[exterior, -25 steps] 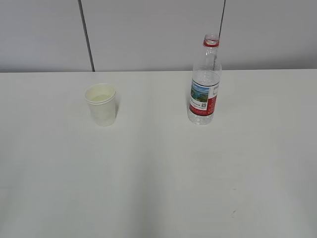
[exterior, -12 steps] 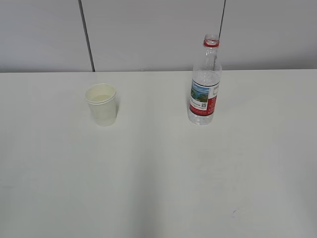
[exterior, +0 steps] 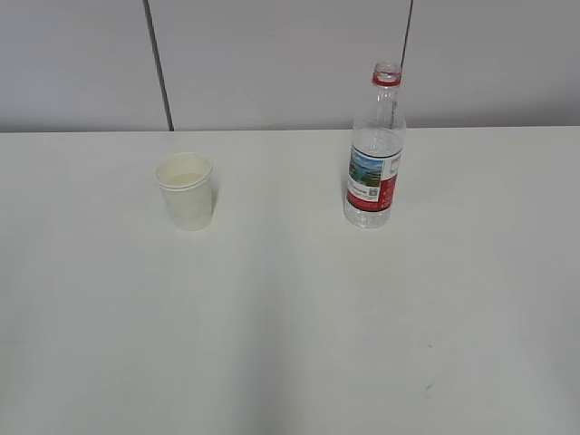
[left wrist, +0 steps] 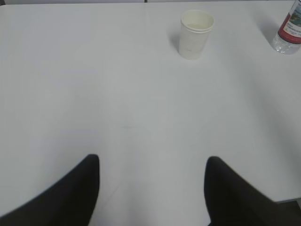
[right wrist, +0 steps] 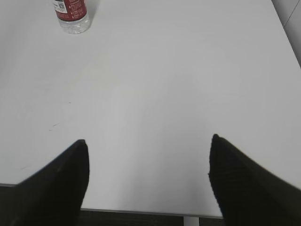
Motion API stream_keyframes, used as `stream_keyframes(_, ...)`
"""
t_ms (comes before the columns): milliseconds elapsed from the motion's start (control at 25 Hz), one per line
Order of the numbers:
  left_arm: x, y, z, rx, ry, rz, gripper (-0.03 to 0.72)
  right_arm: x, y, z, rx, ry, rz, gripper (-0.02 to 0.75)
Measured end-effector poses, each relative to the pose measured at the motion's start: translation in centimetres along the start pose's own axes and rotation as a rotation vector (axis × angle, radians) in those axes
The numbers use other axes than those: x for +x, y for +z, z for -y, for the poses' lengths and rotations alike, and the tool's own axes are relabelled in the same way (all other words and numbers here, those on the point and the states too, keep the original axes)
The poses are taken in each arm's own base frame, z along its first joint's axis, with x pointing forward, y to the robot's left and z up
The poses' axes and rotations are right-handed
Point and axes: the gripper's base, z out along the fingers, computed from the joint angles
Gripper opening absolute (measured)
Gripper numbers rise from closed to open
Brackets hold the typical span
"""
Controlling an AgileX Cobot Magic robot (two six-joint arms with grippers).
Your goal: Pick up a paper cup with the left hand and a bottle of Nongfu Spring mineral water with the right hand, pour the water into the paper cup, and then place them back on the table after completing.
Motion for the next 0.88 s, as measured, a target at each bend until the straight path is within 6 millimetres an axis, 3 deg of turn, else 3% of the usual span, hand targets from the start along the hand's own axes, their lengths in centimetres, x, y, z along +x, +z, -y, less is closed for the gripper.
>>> stream_keyframes(880,0.11,-0.16,0.0,0.004,-0.002,0.013,0.438,0.01,0.02,0.01,0.002,-0.003,0.0,0.586)
